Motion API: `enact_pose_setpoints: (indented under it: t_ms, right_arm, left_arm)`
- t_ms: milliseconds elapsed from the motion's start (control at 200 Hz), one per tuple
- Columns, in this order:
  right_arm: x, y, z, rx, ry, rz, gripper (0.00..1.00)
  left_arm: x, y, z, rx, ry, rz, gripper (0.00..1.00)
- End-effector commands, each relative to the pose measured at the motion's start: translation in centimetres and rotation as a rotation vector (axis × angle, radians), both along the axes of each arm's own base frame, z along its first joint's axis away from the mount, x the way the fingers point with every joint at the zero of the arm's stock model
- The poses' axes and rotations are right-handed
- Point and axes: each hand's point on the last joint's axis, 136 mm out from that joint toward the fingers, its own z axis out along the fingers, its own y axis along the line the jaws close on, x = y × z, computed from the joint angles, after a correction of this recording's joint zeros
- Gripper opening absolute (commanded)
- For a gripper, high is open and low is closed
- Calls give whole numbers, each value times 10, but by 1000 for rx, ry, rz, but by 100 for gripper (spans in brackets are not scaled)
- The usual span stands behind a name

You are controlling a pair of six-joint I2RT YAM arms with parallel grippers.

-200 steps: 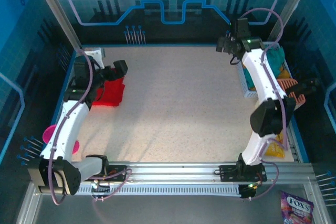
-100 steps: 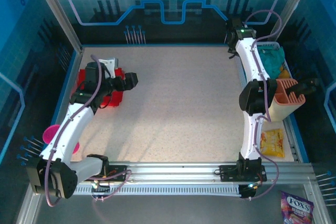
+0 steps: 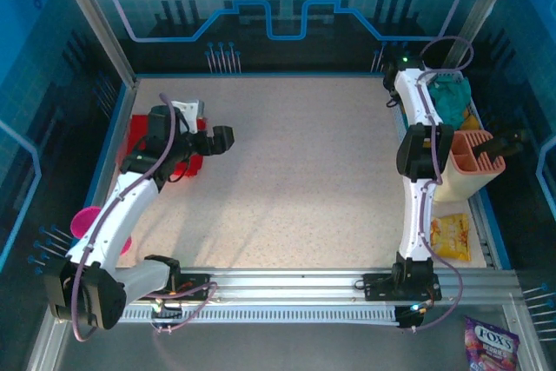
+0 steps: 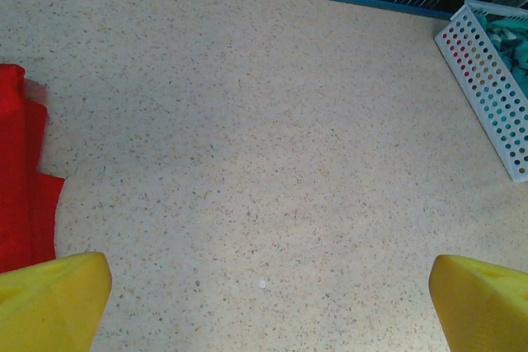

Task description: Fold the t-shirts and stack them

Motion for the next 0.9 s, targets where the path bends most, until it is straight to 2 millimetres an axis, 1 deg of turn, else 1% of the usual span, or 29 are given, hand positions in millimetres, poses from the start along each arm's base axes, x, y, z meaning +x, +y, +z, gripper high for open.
enact_pose_setpoints:
  t_ms: [0,70,245,320,390,490,560,645,715,775,835,875,896]
  right_arm:
    - [-3,-13,-13,-4,7,-60,68]
    - [-3,-16,-22,3,19,-69,68]
    - [-4,-22,-35,31,24,-90,67]
    - [-4,-25,-42,44,29,-95,66]
    - [-7,-28,-49,64,36,-113,62]
    - [-9,-30,-61,96,54,-119,62]
    - [-7,-29,-67,114,65,-101,65]
    - [-2,-26,-73,136,68,-68,74]
    - [2,-24,-78,158,64,-46,75]
    - [3,-22,-81,178,62,-40,74]
    - [5,-21,-83,190,58,-30,70]
    - [6,-20,-84,194,57,-24,63]
    - [6,-20,-85,195,58,-24,58]
  left_arm:
    - [-3,-10,-3,10,-13,-53,99]
    - [-3,-14,-5,15,-6,-67,99]
    - [-8,-25,-12,51,-1,-104,99]
    - [-9,-29,-15,65,6,-115,99]
    - [-10,-32,-18,78,11,-126,99]
    - [-11,-35,-19,93,12,-132,99]
    - [-11,-35,-21,104,14,-132,99]
    - [-11,-36,-21,110,15,-134,99]
    - [-11,-37,-22,112,14,-137,99]
    - [-11,-38,-22,116,13,-137,99]
    - [-12,-38,-23,118,16,-137,99]
    - [-12,-39,-23,120,14,-139,99]
    - [-11,-39,-22,120,12,-139,99]
